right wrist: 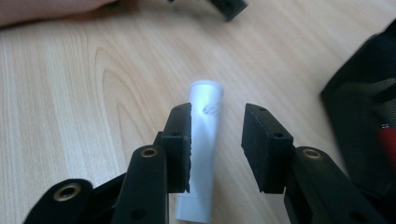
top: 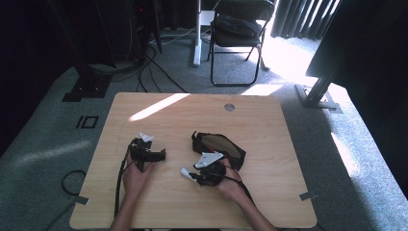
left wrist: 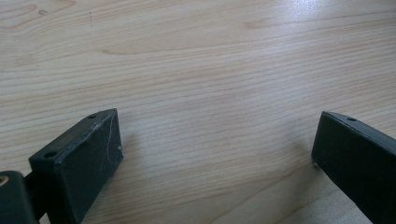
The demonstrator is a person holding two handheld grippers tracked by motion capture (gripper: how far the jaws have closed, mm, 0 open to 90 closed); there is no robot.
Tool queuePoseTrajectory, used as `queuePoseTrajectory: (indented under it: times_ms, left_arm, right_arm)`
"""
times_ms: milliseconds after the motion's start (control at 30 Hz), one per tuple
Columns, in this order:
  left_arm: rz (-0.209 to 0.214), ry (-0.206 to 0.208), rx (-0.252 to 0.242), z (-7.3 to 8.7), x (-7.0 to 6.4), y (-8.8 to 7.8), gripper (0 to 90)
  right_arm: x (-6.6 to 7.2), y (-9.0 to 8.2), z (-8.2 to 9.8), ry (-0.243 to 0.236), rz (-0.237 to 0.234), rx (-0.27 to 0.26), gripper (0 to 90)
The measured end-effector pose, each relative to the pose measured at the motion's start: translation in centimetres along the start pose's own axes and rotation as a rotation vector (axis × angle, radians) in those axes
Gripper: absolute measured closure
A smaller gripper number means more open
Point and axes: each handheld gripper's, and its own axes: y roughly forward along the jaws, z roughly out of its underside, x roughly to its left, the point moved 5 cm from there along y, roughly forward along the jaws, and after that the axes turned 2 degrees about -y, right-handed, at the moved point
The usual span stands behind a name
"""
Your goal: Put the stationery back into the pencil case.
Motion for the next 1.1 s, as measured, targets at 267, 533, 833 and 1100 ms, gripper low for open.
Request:
queuePoseTrajectory:
  times_ms: [267,533,833,1100]
  left_arm:
    - [0.0,0.0,0.0,0.0,0.0,0.0,2.0]
    - [0.0,0.0,0.0,0.0,0.0,0.0,1.9]
    - [0.0,0.0,0.0,0.0,0.0,0.0,2.0]
    - [0.0,0.0,0.0,0.0,0.0,0.0,2.0]
  right_arm:
    - [0.4,1.1,0.9,0.007,-0.019,0.045,65.4]
    - [0.3,1.6,1.4,0.022,-0.029,0.073,68.7]
    - [0.2,2.1,1.6,0.03,-0.038,0.104,69.3]
    - [0.3,2.0,1.5,0.004,-0.033,0.12,70.0]
